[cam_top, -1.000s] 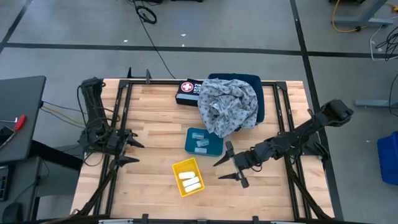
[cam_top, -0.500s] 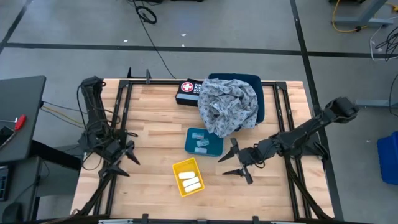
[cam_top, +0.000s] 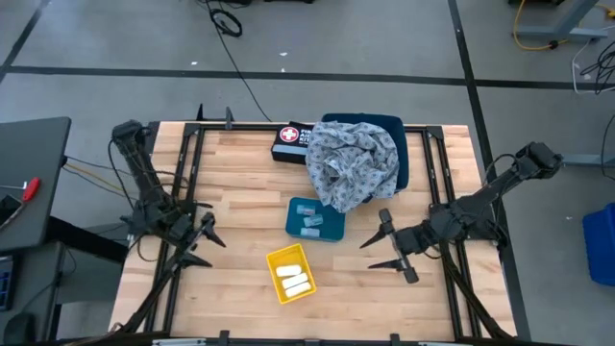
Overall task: Pick & place medical supplies in basket/bin
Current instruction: Return to Home Position
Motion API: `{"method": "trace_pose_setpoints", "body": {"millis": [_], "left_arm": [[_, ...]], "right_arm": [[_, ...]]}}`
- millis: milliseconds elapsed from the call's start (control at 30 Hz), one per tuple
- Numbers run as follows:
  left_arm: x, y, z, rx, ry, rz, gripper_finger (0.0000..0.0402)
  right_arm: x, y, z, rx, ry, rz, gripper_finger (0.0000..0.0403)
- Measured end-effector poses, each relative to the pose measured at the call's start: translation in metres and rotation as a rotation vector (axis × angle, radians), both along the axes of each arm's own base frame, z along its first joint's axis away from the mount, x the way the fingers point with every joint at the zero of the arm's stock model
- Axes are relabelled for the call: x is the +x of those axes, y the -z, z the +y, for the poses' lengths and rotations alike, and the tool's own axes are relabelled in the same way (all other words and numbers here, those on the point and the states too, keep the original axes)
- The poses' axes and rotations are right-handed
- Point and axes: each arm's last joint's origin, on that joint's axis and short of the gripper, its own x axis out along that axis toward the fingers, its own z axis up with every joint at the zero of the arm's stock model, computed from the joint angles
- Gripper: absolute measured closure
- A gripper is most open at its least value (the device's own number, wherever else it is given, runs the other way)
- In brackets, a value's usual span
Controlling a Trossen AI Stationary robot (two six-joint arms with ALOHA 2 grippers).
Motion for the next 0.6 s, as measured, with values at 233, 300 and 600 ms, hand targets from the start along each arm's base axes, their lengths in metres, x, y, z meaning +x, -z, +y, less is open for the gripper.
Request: {"method": "trace_pose_setpoints", "body": {"millis": [233, 300, 600], "left_arm": [[0.015, 0.004, 0.011, 0.067, -0.012, -0.095, 0.0109], [0.019, 0.003, 0.015, 0.071, -0.015, -0.115, 0.0109], [0.037, 0.002, 0.039, 0.094, 0.005, -0.146, 0.0109]], "right_arm": [[-0.024, 0.023, -0.011, 0.055, 0.024, -0.043, 0.0158], [-0.03, 0.028, -0.015, 0.067, 0.024, -0.053, 0.0158], [-0.056, 0.04, -0.032, 0.117, 0.011, -0.1, 0.0158]]}}
